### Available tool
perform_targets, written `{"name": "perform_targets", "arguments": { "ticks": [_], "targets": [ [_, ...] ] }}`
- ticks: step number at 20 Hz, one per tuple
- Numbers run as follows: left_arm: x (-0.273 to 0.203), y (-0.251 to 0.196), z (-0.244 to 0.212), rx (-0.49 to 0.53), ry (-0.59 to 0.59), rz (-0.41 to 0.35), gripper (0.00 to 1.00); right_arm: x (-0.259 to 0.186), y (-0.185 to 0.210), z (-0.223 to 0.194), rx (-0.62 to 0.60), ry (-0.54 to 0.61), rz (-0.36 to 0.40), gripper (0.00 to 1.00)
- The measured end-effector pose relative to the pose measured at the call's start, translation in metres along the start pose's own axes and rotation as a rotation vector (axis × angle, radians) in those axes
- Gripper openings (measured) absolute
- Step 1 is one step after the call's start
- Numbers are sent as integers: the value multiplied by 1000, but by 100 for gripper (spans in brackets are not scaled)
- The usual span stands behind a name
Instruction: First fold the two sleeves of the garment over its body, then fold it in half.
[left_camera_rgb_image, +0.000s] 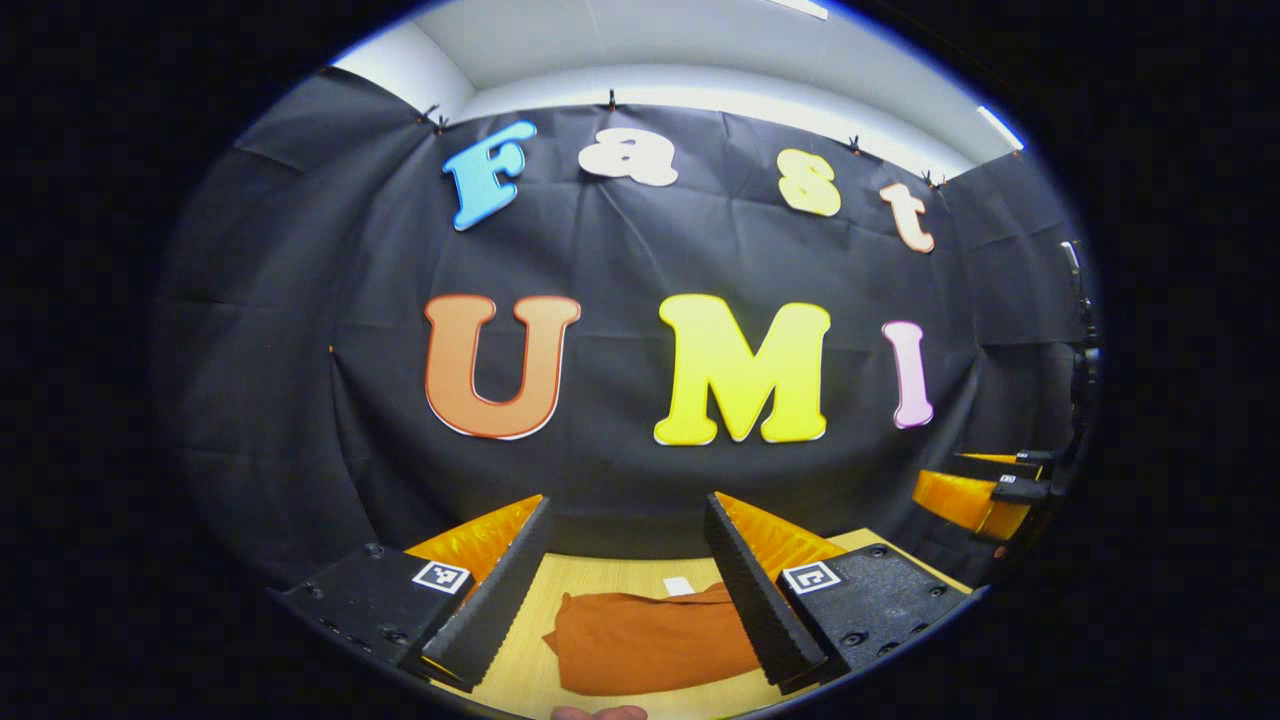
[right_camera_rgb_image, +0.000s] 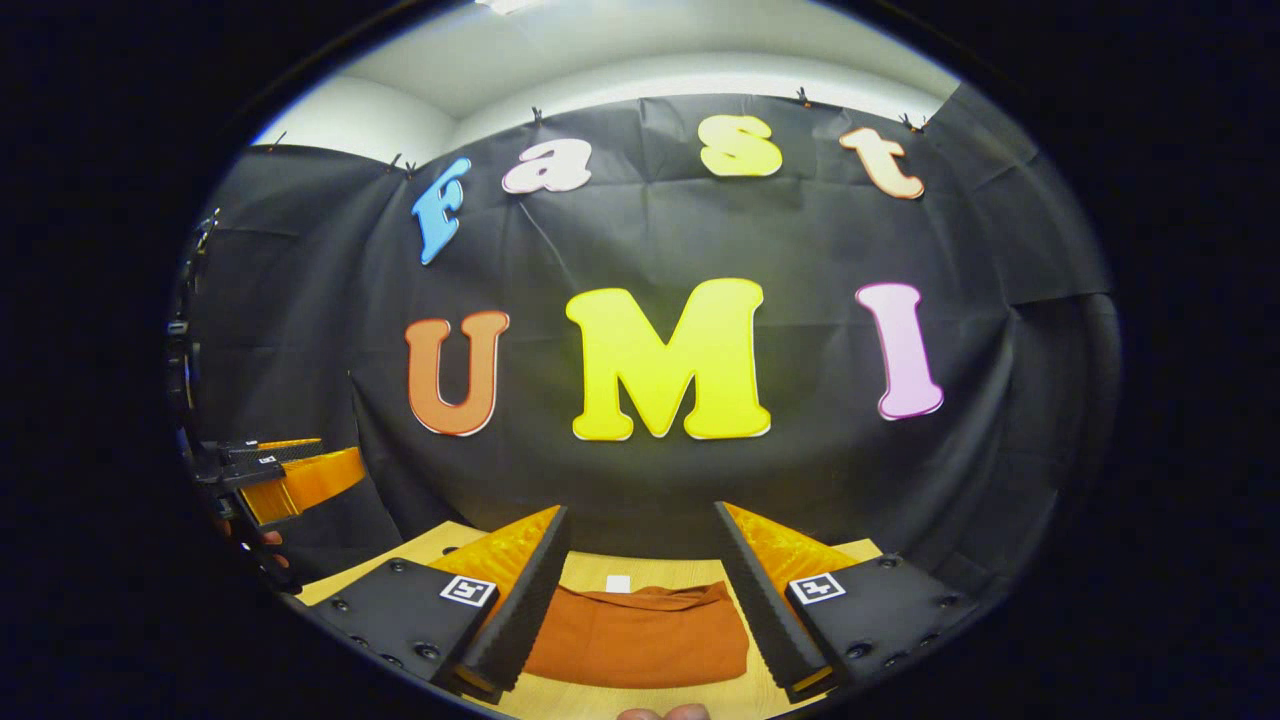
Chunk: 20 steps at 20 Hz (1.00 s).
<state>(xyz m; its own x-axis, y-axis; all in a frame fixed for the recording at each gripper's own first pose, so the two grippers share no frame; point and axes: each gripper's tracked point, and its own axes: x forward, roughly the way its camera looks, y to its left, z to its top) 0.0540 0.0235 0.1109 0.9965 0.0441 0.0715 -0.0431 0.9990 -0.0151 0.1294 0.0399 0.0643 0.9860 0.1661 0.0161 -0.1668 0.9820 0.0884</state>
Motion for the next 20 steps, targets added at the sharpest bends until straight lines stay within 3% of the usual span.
{"name": "perform_targets", "arguments": {
  "ticks": [3, 7, 11, 16, 20],
  "targets": [
    [-50, -22, 3, -1, -38, 32, 98, -51, -4, -5, -22, -20, 1, 92],
    [-99, -42, -28, 9, 27, 86, 98, -105, -12, -23, -1, -18, 6, 92],
    [-132, -69, -56, -49, 68, 59, 98, -158, -24, -37, 11, -29, -13, 93],
    [-156, -80, -63, -54, 24, 27, 98, -188, -33, -52, 15, -35, -51, 94],
    [-162, -68, -65, -8, -10, 65, 98, -196, -28, -60, 28, -22, -65, 94]
  ]
}}
